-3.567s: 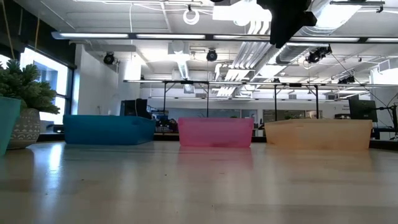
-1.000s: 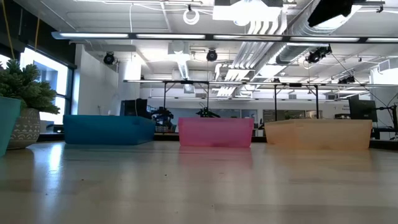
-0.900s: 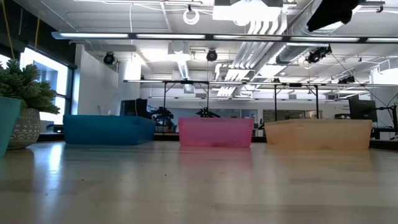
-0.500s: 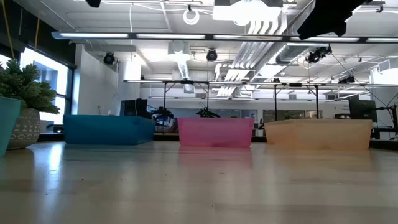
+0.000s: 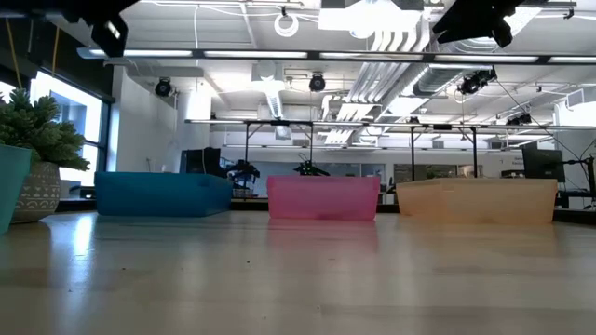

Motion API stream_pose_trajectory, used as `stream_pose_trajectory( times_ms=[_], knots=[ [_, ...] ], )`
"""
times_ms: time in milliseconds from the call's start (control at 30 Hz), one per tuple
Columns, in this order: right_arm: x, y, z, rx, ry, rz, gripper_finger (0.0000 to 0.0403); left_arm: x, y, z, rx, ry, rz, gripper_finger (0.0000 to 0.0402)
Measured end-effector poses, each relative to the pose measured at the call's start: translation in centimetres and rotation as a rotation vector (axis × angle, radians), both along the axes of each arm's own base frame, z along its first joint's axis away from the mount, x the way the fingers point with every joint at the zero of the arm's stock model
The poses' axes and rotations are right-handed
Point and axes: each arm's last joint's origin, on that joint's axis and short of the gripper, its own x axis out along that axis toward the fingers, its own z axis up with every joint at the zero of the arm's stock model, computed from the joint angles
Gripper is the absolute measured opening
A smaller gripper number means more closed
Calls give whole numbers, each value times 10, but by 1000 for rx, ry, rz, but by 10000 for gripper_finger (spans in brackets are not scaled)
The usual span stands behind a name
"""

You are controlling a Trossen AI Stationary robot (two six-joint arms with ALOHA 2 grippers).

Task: Sort crayons/erasers/pens/pencils in bins
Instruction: Return to Home Position

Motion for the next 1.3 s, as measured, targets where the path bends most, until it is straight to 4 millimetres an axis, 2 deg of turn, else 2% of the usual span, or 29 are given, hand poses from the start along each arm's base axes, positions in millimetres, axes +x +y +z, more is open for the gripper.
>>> stream_pose_trajectory(
  times_ms=[333, 533, 667, 733, 900, 967, 1167, 1300],
  knots=[
    [0, 0, 0, 36, -22, -16, 113, -7, 2, -43, -29, -3, 61, 0],
    [0, 0, 0, 34, -21, -14, 64, -6, 5, -62, -79, -5, 79, 0],
    [0, 0, 0, 14, -6, 1, 16, -5, 7, -69, -78, -7, 90, 0],
    [0, 0, 0, 1, 1, 7, 5, -4, 9, -73, -78, 2, 102, 0],
    [-5, 1, 0, -18, 13, 18, 10, -1, 12, -83, -97, -10, 97, 0],
    [-11, 2, -1, -16, 37, 31, 4, 0, 13, -89, -124, 9, 91, 0],
    [-34, 5, -1, -1, 17, 29, 3, -1, 18, -88, -131, 4, 125, 0],
    [-41, 8, -19, -6, -15, 43, 1, -1, 20, -88, -162, -2, 159, 0]
  ],
)
